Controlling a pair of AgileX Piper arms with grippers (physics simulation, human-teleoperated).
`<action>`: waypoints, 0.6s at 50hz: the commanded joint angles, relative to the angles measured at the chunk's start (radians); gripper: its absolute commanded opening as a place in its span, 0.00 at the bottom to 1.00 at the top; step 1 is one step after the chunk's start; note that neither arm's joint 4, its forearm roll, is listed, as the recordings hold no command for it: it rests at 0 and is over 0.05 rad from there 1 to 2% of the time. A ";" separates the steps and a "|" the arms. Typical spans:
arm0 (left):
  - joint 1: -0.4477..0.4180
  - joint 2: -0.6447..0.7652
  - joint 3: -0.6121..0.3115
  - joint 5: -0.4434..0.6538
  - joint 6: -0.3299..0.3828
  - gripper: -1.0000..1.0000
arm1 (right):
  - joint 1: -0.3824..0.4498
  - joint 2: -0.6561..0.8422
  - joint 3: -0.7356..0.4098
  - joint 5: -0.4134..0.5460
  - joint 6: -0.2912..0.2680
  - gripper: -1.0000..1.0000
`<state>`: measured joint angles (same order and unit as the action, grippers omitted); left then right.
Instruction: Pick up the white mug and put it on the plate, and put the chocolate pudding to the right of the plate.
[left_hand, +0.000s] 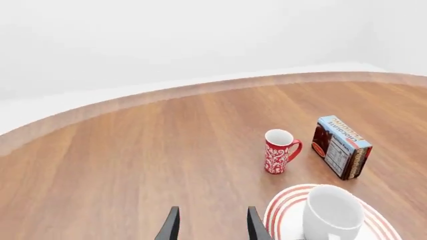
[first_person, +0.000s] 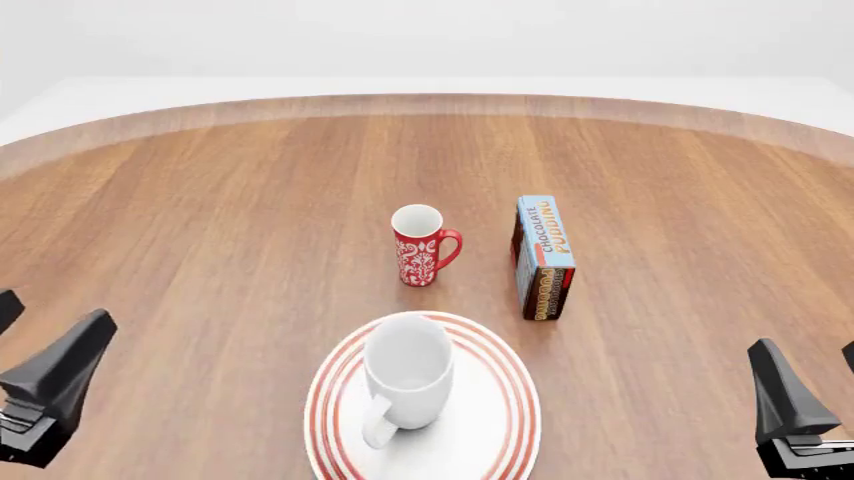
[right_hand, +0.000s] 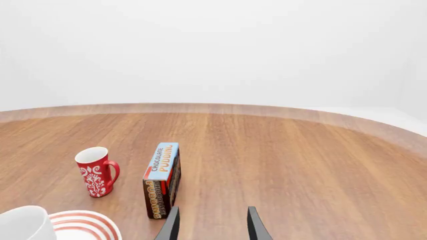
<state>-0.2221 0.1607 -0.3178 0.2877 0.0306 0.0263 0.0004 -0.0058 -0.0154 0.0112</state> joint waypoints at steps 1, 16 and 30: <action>0.154 -0.159 0.040 0.039 -0.034 1.00 | 0.000 0.000 0.000 0.000 -0.001 1.00; 0.327 -0.161 0.168 -0.119 -0.070 1.00 | 0.008 0.000 -0.001 -0.005 -0.002 1.00; 0.388 -0.161 0.265 -0.198 -0.040 1.00 | 0.006 0.000 -0.001 -0.005 -0.003 1.00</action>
<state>0.1114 0.0072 -0.1139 0.1440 -0.0242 0.0322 0.0003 -0.0069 -0.0202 0.0089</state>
